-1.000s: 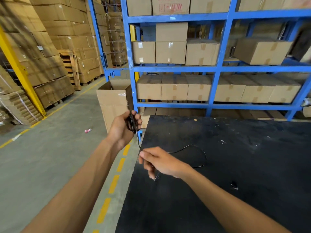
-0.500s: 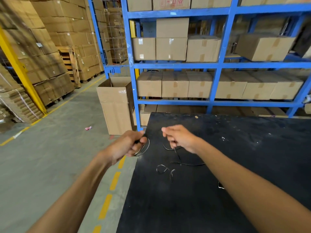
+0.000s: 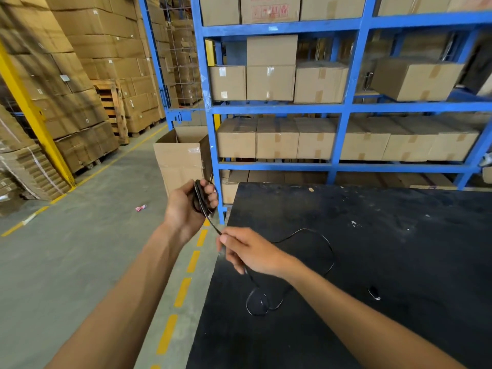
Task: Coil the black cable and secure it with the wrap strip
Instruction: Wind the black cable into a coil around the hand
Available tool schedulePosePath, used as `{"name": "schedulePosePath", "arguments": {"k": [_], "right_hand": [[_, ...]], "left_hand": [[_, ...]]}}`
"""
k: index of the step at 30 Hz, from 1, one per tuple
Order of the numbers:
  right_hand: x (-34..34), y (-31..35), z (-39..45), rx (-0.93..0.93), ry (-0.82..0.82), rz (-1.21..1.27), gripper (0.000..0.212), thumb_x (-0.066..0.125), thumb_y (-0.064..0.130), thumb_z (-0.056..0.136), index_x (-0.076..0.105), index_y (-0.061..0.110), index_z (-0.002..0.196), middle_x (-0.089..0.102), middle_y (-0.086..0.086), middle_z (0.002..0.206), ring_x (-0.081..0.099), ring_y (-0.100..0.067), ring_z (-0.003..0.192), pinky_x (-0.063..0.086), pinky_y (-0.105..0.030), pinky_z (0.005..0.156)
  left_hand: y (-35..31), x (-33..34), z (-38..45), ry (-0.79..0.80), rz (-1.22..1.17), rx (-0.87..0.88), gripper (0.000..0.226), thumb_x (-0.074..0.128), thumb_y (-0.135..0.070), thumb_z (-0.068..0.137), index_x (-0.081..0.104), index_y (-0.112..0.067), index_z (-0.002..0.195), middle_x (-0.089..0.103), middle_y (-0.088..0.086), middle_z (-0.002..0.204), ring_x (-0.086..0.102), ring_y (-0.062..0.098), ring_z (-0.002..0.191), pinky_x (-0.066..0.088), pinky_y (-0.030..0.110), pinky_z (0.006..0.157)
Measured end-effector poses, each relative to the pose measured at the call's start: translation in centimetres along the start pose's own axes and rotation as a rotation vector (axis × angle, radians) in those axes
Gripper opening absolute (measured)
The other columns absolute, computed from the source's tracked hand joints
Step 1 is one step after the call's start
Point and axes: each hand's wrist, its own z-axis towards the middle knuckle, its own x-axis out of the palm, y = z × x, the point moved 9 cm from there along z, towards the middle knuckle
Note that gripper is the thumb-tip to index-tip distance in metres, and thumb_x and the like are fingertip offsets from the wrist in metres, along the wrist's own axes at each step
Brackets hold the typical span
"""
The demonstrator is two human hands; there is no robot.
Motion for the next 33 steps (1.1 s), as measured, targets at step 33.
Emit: {"name": "schedulePosePath", "arguments": {"k": [33], "right_hand": [[-2.0,-4.6,1.0,0.134,-0.066,-0.096,0.036,0.037,0.026,0.107,0.056,0.012,0.081,0.040,0.001,0.060,0.043,-0.012,0.049,0.044,-0.029,0.059]], "left_hand": [[-4.0,2.5,0.6,0.180,0.027,0.054,0.034,0.027,-0.029,0.104,0.048,-0.017,0.081,0.030,-0.010,0.050,0.029,0.007,0.041,0.031,0.019,0.045]]}}
